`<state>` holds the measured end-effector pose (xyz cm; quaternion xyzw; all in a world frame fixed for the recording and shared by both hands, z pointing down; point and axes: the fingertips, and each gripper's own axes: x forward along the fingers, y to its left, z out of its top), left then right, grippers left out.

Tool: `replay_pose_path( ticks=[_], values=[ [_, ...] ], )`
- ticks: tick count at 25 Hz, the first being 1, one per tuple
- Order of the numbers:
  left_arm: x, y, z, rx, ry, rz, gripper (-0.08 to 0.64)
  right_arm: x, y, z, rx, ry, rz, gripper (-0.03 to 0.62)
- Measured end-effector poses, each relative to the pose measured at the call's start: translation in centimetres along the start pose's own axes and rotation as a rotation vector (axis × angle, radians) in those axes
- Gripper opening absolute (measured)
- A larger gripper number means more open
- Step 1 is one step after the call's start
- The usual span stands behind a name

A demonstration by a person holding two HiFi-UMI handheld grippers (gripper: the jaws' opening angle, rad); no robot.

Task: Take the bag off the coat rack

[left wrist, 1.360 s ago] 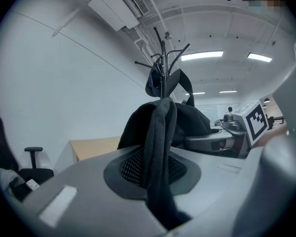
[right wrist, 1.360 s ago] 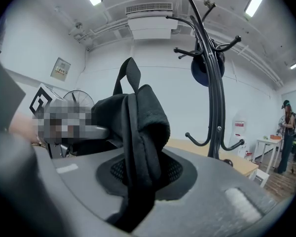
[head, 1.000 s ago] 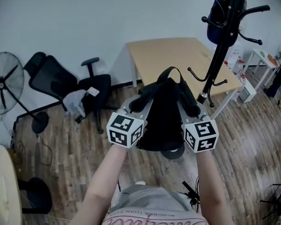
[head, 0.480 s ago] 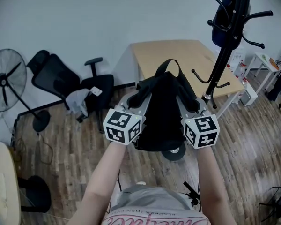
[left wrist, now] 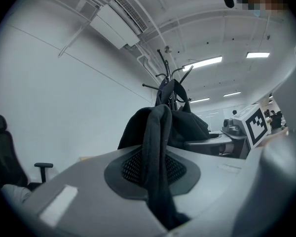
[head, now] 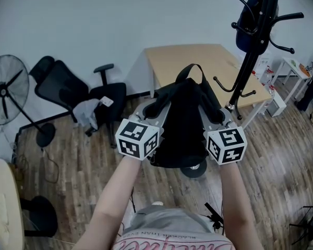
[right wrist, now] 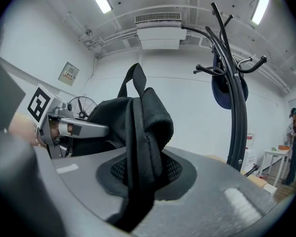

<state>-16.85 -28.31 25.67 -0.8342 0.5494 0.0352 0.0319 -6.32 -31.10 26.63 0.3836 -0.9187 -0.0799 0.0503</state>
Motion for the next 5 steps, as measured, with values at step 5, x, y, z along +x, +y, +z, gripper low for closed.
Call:
replay_pose_path(
  ticks=[5],
  values=[
    [0.11, -0.23, 0.22, -0.001, -0.007, -0.009, 0.058, -0.16, -0.24, 0.11, -0.003, -0.004, -0.006, 0.071]
  ],
)
